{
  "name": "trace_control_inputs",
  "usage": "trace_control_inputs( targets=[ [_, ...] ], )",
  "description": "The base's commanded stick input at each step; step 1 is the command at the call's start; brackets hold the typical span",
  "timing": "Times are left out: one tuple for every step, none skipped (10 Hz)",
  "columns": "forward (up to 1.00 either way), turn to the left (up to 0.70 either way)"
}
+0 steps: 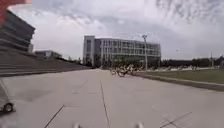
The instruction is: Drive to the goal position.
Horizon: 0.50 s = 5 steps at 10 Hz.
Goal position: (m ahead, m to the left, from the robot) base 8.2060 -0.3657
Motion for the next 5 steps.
trace_control_inputs(
  targets=[
    [0.7, 0.0],
    [0.7, 0.0],
    [0.7, 0.0],
    [0.7, 0.12],
    [0.7, 0.14]
  ],
)
